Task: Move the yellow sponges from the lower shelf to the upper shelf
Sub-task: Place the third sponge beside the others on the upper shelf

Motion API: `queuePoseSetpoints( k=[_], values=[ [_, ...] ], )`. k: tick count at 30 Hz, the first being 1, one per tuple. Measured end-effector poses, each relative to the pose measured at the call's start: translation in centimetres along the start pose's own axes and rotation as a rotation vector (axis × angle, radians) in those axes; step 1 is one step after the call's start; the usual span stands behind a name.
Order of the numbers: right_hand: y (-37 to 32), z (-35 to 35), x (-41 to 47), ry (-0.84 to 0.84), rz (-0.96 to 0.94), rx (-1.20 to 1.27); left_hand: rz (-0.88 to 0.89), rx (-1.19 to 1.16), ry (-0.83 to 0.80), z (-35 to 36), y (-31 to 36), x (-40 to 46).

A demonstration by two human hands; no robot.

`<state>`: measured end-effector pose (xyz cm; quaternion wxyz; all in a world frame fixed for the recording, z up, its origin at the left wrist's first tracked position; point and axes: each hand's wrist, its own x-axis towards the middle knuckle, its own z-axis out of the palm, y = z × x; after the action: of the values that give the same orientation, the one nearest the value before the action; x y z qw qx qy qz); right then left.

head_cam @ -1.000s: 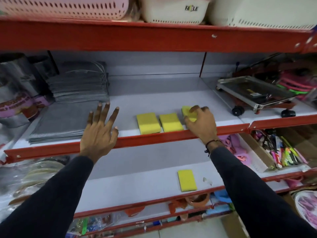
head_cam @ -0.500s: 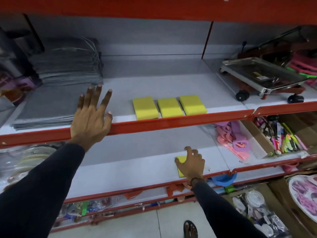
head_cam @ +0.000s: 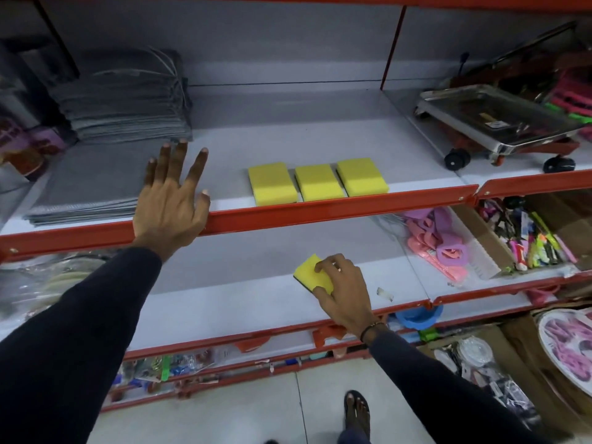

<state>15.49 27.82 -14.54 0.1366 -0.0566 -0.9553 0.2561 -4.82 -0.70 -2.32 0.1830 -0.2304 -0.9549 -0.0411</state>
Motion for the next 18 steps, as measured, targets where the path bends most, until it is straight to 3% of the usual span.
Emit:
queuePoseSetpoints(
  k=[6,10,12,14,16,18],
  values=[
    [-3.6,-10.8,1.7,0.387,-0.244,0.175,0.016,0.023,-0.005,0.0,-0.2,-0.2],
    [-0.6,-17.2,8.0,0.609,-0.050,0.071,0.050,0.021,-0.021,-0.3,0.1,-0.3],
    [1.5,-18.6,10.8,0.547,0.107,-0.026,0.061,0.007,-0.029,-0.4,0.2,-0.4],
    [3.3,-19.3,12.6,0.381,0.220,-0.132,0.064,-0.019,-0.028,-0.6,0.5,-0.3],
    [4.5,-19.0,13.3,0.184,0.270,-0.225,0.074,-0.039,-0.028,-0.7,1.0,-0.1],
    [4.8,-18.6,13.1,0.113,0.267,-0.268,0.107,-0.053,-0.017,-0.8,2.0,0.2]
  ],
)
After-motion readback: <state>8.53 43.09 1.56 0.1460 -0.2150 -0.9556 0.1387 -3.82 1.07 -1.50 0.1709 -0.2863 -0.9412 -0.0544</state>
